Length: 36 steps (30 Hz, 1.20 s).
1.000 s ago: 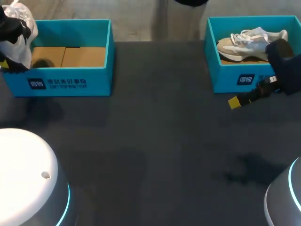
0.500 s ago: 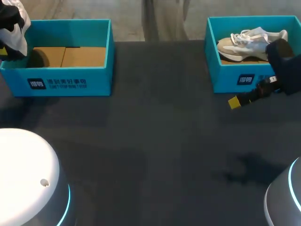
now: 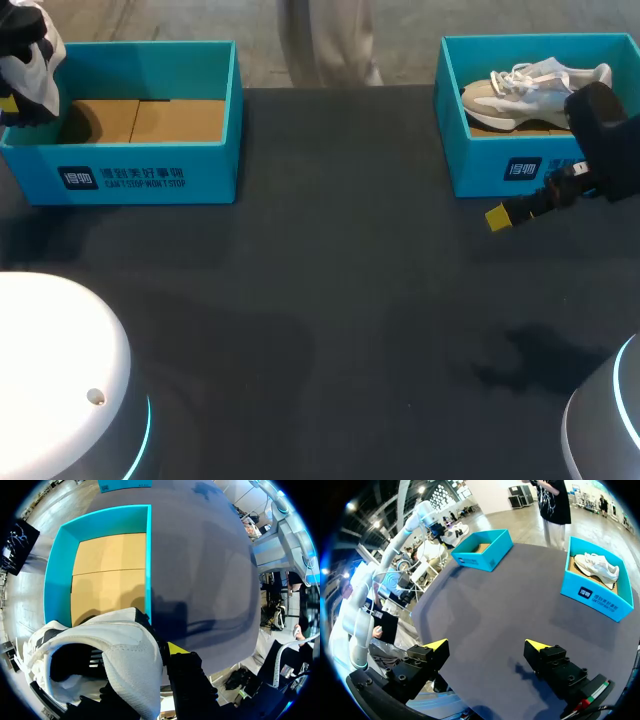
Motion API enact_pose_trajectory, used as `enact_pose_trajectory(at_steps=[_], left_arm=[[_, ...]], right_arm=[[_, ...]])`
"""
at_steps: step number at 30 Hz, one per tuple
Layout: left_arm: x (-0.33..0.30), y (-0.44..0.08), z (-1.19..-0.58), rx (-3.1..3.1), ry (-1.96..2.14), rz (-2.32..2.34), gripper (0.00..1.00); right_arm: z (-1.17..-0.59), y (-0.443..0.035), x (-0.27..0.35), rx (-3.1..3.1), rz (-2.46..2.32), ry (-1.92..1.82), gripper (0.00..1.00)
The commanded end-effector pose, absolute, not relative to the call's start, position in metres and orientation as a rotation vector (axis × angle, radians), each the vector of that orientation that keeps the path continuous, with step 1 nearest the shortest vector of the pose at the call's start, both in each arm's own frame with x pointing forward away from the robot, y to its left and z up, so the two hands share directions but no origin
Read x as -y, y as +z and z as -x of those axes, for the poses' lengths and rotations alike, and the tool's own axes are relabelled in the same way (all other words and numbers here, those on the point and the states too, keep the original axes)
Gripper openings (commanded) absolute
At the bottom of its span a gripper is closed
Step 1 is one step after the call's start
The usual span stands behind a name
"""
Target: Take the shoe out of the shoebox, open the shoe tongue, remove and reinsert the insole, then place the shoe into the shoebox
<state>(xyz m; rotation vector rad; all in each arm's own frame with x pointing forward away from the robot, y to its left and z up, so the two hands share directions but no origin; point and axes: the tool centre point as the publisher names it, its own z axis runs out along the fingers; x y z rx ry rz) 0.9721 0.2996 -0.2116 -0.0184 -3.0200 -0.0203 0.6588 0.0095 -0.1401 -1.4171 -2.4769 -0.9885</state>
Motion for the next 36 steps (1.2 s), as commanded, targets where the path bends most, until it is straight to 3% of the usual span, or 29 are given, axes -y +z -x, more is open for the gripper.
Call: enact_pose_trajectory(at_steps=[1,25,36], left_arm=[[-0.3,-0.209,-0.973,3.017,-0.021,0.02,0.0],[-0.328,-0.199,-0.988,2.568,-0.197,1.489,0.0],[-0.338,-0.19,-1.0,2.264,-0.139,1.912,0.0]], right_arm=[[-0.661,-0.14,-0.011,2.476,1.42,-0.98,1.0],[-0.661,-0.14,-0.011,2.476,1.42,-0.98,1.0],[-0.661,-0.14,-0.011,2.476,1.42,-0.98,1.0]])
